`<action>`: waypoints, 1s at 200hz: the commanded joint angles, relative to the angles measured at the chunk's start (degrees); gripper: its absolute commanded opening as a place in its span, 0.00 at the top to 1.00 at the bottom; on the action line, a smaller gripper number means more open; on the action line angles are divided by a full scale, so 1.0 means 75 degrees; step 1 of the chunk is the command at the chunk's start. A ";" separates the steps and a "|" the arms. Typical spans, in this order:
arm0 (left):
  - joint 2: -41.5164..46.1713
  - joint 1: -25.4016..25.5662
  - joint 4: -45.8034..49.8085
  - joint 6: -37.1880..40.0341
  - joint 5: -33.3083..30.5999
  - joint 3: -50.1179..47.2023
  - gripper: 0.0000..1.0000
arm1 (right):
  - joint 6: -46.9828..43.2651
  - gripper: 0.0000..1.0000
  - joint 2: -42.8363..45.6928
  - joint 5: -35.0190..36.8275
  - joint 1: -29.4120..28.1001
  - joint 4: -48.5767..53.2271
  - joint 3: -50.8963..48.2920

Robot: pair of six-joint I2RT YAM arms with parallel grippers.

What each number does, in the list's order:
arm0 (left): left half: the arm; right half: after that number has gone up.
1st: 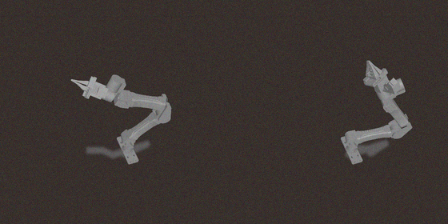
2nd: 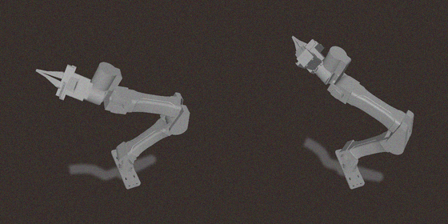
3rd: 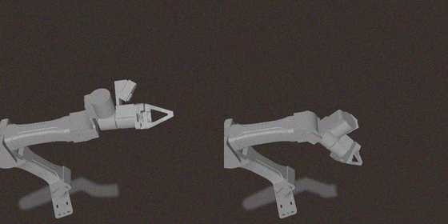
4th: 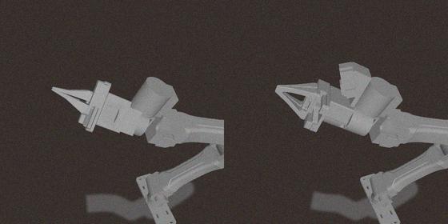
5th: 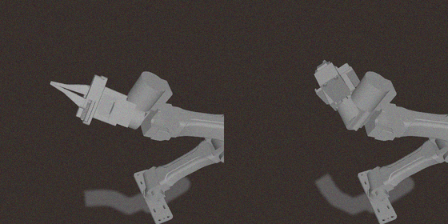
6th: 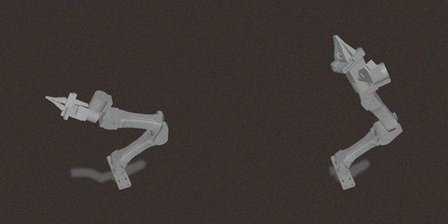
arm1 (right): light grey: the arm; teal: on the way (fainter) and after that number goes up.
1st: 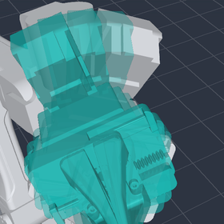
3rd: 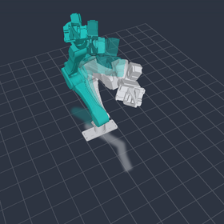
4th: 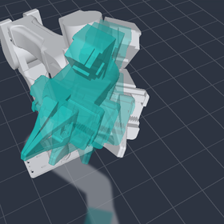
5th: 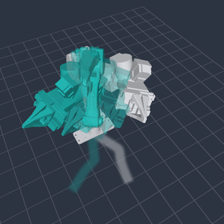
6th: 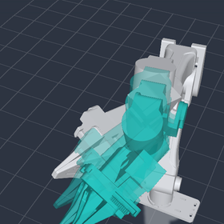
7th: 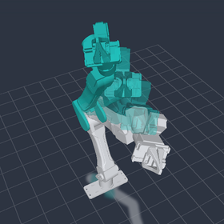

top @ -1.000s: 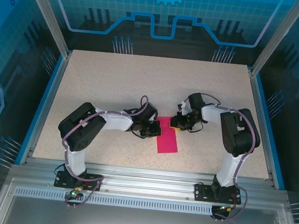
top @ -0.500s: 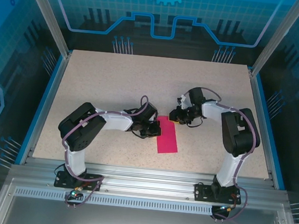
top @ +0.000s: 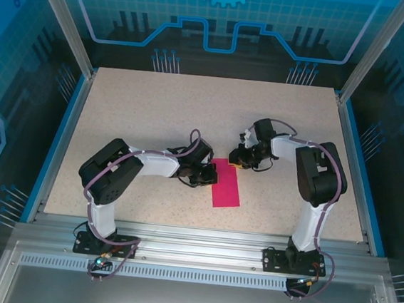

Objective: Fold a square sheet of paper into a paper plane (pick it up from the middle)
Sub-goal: Fold the square sheet of paper in half at the center of the table.

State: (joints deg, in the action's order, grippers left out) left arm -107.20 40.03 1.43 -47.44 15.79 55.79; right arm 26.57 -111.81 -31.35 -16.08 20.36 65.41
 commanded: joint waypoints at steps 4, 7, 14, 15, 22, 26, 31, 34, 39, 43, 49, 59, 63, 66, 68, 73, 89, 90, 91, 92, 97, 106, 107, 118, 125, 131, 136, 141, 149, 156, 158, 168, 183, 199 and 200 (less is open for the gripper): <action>-0.0355 0.0106 0.0935 0.0208 -0.0247 -0.0164 1.00 | -0.0027 0.80 0.0116 0.0040 0.0061 0.0262 0.0421; -0.0355 0.0105 0.0934 0.0208 -0.0253 -0.0162 1.00 | -0.0027 0.80 0.0094 0.0027 0.0068 0.0262 0.0448; -0.0355 0.0102 0.0934 0.0208 -0.0253 -0.0163 1.00 | -0.0021 0.80 -0.0025 -0.0012 0.0086 0.0253 0.0475; -0.0355 0.0107 0.0934 0.0208 -0.0253 -0.0162 1.00 | -0.0018 0.80 -0.0047 -0.0019 0.0090 0.0252 0.0482; -0.0347 0.0106 0.0936 0.0217 -0.0254 -0.0155 1.00 | -0.0008 0.80 -0.0149 -0.0047 0.0098 0.0222 0.0490; -0.0349 0.0107 0.0934 0.0220 -0.0254 -0.0154 1.00 | -0.0014 0.80 -0.0194 -0.0036 0.0102 0.0196 0.0498; -0.0355 0.0103 0.0934 0.0216 -0.0248 -0.0150 1.00 | 0.0002 0.80 -0.0272 -0.0038 0.0101 0.0170 0.0502; -0.0355 0.0106 0.0949 0.0219 -0.0247 -0.0150 1.00 | -0.0003 0.80 -0.0311 -0.0028 0.0101 0.0158 0.0502; -0.0355 0.0102 0.0938 0.0214 -0.0251 -0.0149 1.00 | 0.0008 0.80 -0.0377 -0.0016 0.0104 0.0138 0.0508; -0.0355 0.0106 0.0945 0.0220 -0.0254 -0.0150 1.00 | 0.0020 0.80 -0.0428 -0.0015 0.0104 0.0141 0.0513; -0.0355 0.0100 0.0951 0.0220 -0.0254 -0.0152 1.00 | 0.0032 0.81 -0.0520 -0.0022 0.0110 0.0132 0.0525; -0.0350 0.0100 0.0940 0.0220 -0.0254 -0.0155 1.00 | 0.0057 0.81 -0.0655 -0.0016 0.0104 0.0078 0.0497; -0.0351 0.0101 0.0945 0.0220 -0.0253 -0.0150 1.00 | 0.0066 0.81 -0.0694 0.0007 0.0104 0.0064 0.0482; -0.0345 0.0103 0.0954 0.0214 -0.0254 -0.0155 1.00 | 0.0067 0.81 -0.0721 0.0027 0.0104 0.0063 0.0470; -0.0344 0.0107 0.0957 0.0218 -0.0251 -0.0160 1.00 | 0.0073 0.81 -0.0739 0.0046 0.0104 0.0063 0.0467; -0.0344 0.0103 0.0949 0.0220 -0.0254 -0.0161 1.00 | 0.0070 0.81 -0.0769 0.0075 0.0116 0.0065 0.0456; -0.0343 0.0107 0.0947 0.0220 -0.0254 -0.0173 1.00 | 0.0065 0.81 -0.0813 0.0143 0.0139 0.0117 0.0500; -0.0344 0.0103 0.0947 0.0220 -0.0254 -0.0173 1.00 | 0.0060 0.81 -0.0810 0.0140 0.0145 0.0125 0.0507; -0.0344 0.0108 0.0940 0.0220 -0.0254 -0.0179 1.00 | 0.0052 0.81 -0.0803 0.0133 0.0148 0.0129 0.0510; -0.0344 0.0110 0.0937 0.0220 -0.0254 -0.0182 1.00 | 0.0048 0.81 -0.0793 0.0129 0.0150 0.0131 0.0512; -0.0344 0.0102 0.0940 0.0220 -0.0254 -0.0185 1.00 | 0.0044 0.81 -0.0765 0.0110 0.0156 0.0147 0.0539; -0.0335 0.0100 0.0946 0.0231 -0.0254 -0.0185 1.00 | 0.0044 0.81 -0.0665 0.0020 0.0186 0.0202 0.0611; -0.0339 0.0100 0.0946 0.0231 -0.0254 -0.0191 1.00 | 0.0050 0.81 -0.0648 0.0003 0.0186 0.0203 0.0615; -0.0329 0.0106 0.0940 0.0231 -0.0254 -0.0199 1.00 | 0.0061 0.81 -0.0477 -0.0159 0.0238 0.0197 0.0691; -0.0339 0.0102 0.0947 0.0232 -0.0254 -0.0211 1.00 | 0.0073 0.81 -0.0365 -0.0264 0.0273 0.0203 0.0732; -0.0336 0.0099 0.0946 0.0232 -0.0248 -0.0197 1.00 | 0.0062 0.81 -0.0298 -0.0353 0.0290 0.0204 0.0775; -0.0332 0.0100 0.0955 0.0231 -0.0244 -0.0196 1.00 | 0.0052 0.81 -0.0240 -0.0410 0.0321 0.0212 0.0808; -0.0332 0.0100 0.0950 0.0224 -0.0250 -0.0202 1.00 | 0.0044 0.81 -0.0212 -0.0457 0.0332 0.0230 0.0849; -0.0332 0.0100 0.0957 0.0225 -0.0252 -0.0185 1.00 | 0.0035 0.80 -0.0177 -0.0521 0.0333 0.0262 0.0882; -0.0323 0.0101 0.0964 0.0232 -0.0248 -0.0177 1.00 | 0.0035 0.80 -0.0177 -0.0551 0.0345 0.0272 0.0888; -0.0321 0.0100 0.0962 0.0232 -0.0247 -0.0174 1.00 | 0.0033 0.80 -0.0175 -0.0568 0.0337 0.0273 0.0888; -0.0320 0.0105 0.0969 0.0232 -0.0254 -0.0173 1.00 | 0.0028 0.80 -0.0199 -0.0613 0.0333 0.0250 0.0829; -0.0332 0.0102 0.0965 0.0232 -0.0253 -0.0170 1.00 | 0.0036 0.80 -0.0298 -0.0634 0.0333 0.0158 0.0694; -0.0355 0.0100 0.0953 0.0232 -0.0241 -0.0173 1.00 | 0.0066 0.80 -0.0515 -0.0661 0.0329 0.0099 0.0634; -0.0355 0.0100 0.0955 0.0232 -0.0242 -0.0167 1.00 | 0.0066 0.80 -0.0532 -0.0660 0.0328 0.0092 0.0632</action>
State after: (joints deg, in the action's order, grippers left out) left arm -107.20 40.03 1.41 -47.44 15.79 55.79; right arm 26.96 -114.91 -34.17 -14.24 20.93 70.57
